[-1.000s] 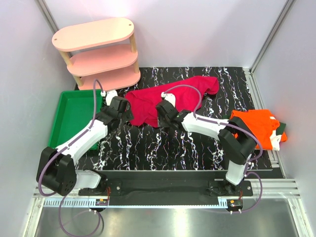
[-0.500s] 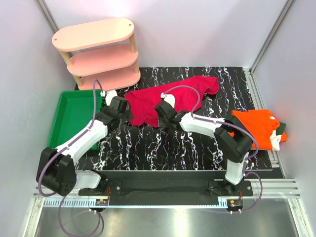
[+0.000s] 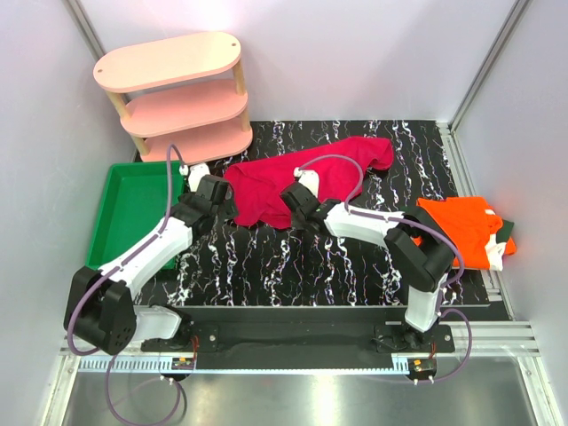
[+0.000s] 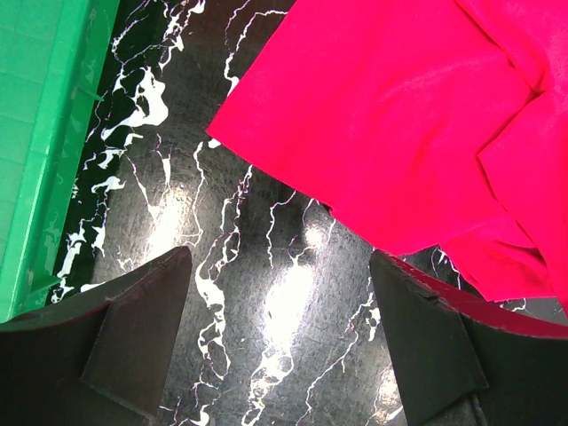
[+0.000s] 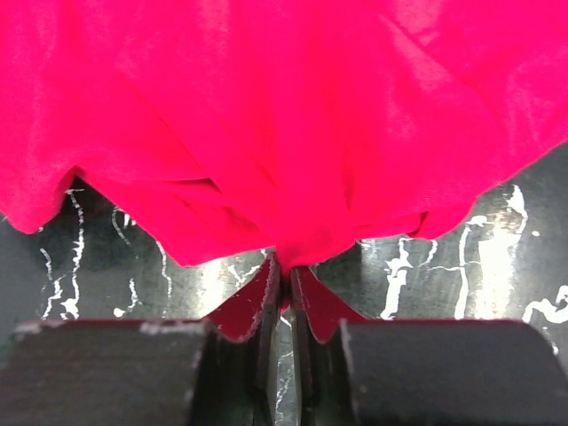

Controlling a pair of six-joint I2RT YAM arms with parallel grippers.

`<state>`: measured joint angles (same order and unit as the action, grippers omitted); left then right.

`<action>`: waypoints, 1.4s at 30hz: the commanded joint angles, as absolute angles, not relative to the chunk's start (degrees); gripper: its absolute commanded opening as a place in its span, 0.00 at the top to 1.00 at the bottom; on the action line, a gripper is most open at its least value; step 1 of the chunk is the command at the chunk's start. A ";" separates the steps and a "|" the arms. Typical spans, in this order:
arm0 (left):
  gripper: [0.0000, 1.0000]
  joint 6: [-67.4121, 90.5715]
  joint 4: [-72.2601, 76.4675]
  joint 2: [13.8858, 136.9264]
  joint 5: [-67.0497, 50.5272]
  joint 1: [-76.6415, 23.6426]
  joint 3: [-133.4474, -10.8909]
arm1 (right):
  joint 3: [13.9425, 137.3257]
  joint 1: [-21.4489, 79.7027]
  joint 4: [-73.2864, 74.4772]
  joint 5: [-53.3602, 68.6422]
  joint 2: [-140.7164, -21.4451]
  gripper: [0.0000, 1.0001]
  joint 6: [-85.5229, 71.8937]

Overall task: Fold and stack the t-shirts
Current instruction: Flatten out the tshirt

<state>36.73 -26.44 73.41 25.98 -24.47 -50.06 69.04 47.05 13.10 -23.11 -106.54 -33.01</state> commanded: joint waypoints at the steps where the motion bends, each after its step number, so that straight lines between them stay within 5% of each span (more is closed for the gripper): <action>1: 0.14 37.53 -24.96 71.63 27.86 -24.70 -50.27 | 68.47 46.14 11.86 -26.02 -103.27 0.86 -32.87; 8: 0.14 37.62 -24.96 71.81 27.60 -24.70 -50.10 | 68.38 46.06 11.95 -25.84 -104.41 0.72 -33.22; 12: 0.14 37.62 -25.05 71.81 27.86 -24.70 -49.83 | 68.64 45.53 12.04 -24.88 -105.73 0.81 -33.49; 15: 0.13 37.71 -25.31 71.89 28.56 -24.70 -49.83 | 68.29 45.27 12.13 -25.14 -104.60 1.00 -33.49; 30: 0.12 38.58 -23.56 81.73 28.74 -22.76 -56.16 | 67.85 44.91 26.26 -36.73 -76.76 1.00 -26.98; 42: 0.11 42.45 -22.41 93.16 25.58 -20.57 -60.12 | 68.46 44.83 37.61 -44.56 -65.57 1.00 -26.72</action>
<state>39.68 -24.45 90.43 26.70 -21.41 -57.54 66.61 45.19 33.41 -39.51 -68.34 -27.18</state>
